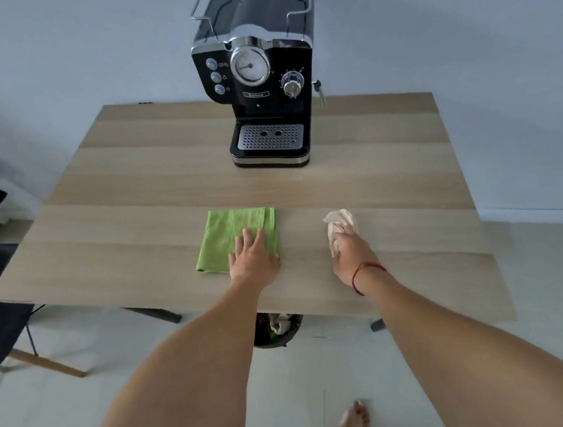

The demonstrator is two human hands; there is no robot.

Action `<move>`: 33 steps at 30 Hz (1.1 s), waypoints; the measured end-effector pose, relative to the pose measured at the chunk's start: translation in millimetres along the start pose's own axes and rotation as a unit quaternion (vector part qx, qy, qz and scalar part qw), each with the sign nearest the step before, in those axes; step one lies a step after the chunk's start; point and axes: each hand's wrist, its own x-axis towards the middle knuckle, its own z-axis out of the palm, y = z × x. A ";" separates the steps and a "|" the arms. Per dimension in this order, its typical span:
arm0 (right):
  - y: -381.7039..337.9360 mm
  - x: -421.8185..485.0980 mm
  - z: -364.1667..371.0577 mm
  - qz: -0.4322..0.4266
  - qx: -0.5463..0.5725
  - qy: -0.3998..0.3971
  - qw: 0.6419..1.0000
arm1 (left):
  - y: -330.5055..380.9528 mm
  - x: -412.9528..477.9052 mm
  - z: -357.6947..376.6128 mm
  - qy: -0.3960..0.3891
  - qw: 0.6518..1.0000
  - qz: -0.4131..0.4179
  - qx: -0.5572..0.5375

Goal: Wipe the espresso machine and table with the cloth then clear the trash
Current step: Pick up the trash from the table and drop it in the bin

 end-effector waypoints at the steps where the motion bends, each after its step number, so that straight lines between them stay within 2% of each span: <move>1: -6.1 -6.9 4.5 -0.016 -0.005 -0.004 1.000 | 0.9 -0.8 0.4 0.003 1.000 -0.001 -0.004; 4: -22.1 -20.7 18.6 -0.089 0.016 -0.004 0.996 | 4.9 -3.8 2.2 0.022 1.000 0.002 -0.019; 7: -31.2 -27.4 18.8 -0.135 0.110 0.029 0.984 | 12.6 -9.4 1.0 0.054 0.998 0.019 -0.033; 10: -24.8 -26.4 13.6 -0.075 0.107 0.042 0.991 | 23.6 -9.1 4.0 0.100 0.989 0.098 -0.055; 13: -4.2 -25.7 11.1 0.030 0.047 0.017 0.998 | 39.4 -8.9 14.7 0.059 0.980 0.185 -0.046; 16: 13.8 -29.9 12.7 0.025 0.012 -0.007 1.000 | 47.2 -10.5 28.6 0.023 0.971 0.236 -0.018; 19: 20.4 -32.9 13.7 0.015 -0.007 -0.014 1.000 | 43.6 -12.7 41.9 0.094 0.953 0.281 -0.061; 24: 4.1 -31.9 12.6 0.053 -0.027 -0.038 0.997 | 15.1 -45.4 37.5 0.129 0.963 0.200 -0.127; 28: -33.0 -28.2 22.3 0.036 -0.034 -0.057 0.997 | -23.9 -81.4 29.2 0.174 0.958 0.116 -0.194; 33: -67.3 -15.2 49.0 0.004 -0.045 -0.026 0.999 | -76.3 -101.2 39.3 0.143 0.961 0.002 -0.238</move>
